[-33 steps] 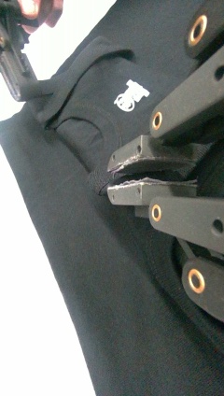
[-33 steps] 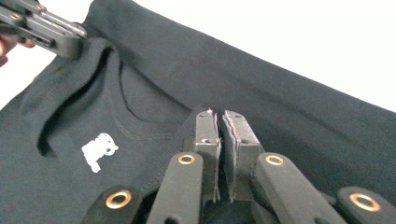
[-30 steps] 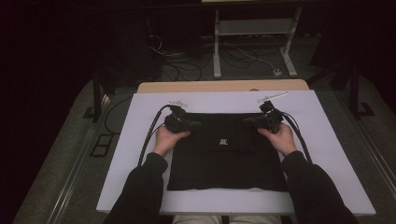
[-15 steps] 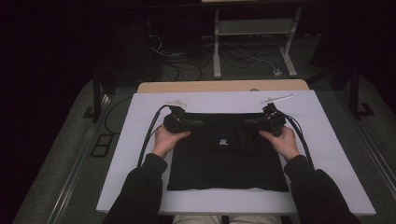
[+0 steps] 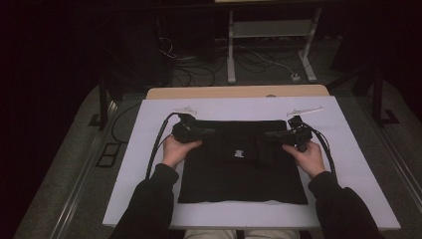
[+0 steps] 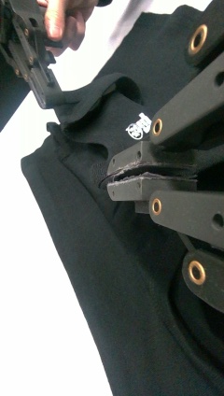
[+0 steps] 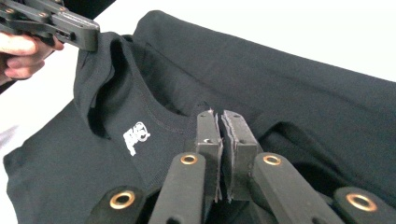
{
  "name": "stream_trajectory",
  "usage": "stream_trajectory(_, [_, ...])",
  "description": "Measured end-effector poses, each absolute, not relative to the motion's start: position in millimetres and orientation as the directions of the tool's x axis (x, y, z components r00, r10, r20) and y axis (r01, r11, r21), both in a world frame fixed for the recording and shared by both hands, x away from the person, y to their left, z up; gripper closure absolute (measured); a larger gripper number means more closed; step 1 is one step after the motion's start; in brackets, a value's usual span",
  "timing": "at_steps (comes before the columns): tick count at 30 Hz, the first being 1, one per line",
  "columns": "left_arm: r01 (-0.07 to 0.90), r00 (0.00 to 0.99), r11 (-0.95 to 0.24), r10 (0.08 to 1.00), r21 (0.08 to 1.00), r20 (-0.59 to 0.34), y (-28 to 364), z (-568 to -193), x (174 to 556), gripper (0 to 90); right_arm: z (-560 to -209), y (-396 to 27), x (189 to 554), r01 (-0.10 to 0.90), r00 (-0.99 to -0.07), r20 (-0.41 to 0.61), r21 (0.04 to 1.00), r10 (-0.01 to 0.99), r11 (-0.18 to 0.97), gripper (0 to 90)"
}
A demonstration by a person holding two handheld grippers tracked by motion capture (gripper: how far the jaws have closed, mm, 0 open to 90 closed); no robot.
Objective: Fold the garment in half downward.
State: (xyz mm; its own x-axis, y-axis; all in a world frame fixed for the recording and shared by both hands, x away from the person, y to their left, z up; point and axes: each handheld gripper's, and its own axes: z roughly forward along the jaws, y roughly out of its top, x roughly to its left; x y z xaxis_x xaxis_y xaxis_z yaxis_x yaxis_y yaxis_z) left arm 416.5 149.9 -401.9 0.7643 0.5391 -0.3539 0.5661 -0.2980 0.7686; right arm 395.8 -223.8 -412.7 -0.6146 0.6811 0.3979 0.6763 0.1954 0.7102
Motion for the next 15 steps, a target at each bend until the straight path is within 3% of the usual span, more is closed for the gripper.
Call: stream_trajectory(15, [0.59, 0.754, -0.301, 0.536, 0.749, -0.379, 155, -398, 393, 85.3, -409, -230, 369, 0.683, -0.627, 0.433, 0.706, 0.648, 0.188, 84.4])
